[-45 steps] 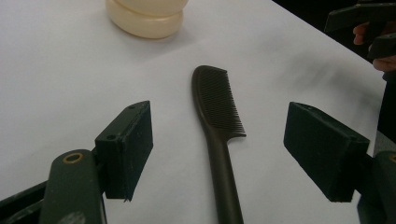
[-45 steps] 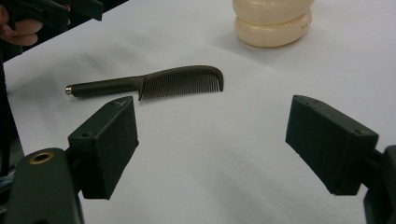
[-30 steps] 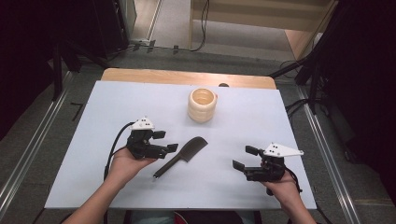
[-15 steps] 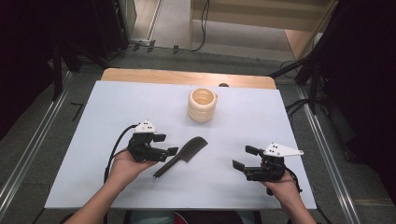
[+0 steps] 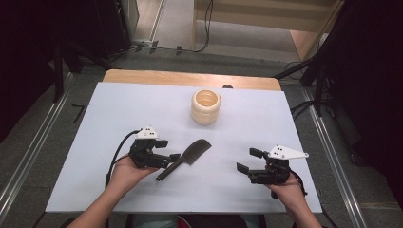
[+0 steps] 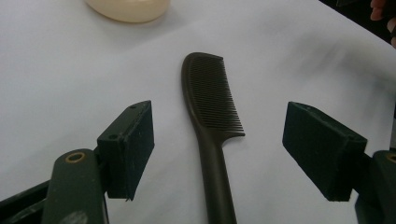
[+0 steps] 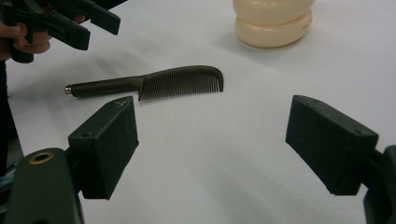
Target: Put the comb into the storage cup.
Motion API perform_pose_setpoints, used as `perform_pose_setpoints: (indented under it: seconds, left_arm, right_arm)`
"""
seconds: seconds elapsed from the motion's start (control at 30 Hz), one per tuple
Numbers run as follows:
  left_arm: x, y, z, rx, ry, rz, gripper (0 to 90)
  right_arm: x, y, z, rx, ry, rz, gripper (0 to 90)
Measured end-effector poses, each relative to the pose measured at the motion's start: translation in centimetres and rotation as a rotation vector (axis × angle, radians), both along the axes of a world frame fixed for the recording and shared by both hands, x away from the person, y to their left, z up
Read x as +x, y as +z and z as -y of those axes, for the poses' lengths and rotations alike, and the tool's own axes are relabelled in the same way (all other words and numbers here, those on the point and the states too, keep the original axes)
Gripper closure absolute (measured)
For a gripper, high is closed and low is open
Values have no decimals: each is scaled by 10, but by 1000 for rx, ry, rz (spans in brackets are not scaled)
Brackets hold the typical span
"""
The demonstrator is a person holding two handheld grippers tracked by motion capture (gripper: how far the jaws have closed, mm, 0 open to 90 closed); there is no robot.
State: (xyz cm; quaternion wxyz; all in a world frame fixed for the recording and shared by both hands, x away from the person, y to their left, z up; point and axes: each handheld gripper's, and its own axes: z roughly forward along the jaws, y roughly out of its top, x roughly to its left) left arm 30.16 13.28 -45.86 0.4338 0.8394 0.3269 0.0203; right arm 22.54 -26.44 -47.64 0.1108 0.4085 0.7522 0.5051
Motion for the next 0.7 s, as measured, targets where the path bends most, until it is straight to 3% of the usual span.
perform_pose_setpoints:
  seconds: [0.27, 0.5, 0.7]
  left_arm:
    - [-5, -7, -2, 16, -9, -11, 269]
    - [-10, -15, -4, -1, -12, -27, 303]
    - [-14, -19, -5, 28, -11, -33, 322]
  right_arm:
    - [2, 0, -2, -2, 7, 6, 153]
    - [4, 1, -3, -1, 14, 7, 152]
    - [6, 1, -5, -2, 23, 7, 153]
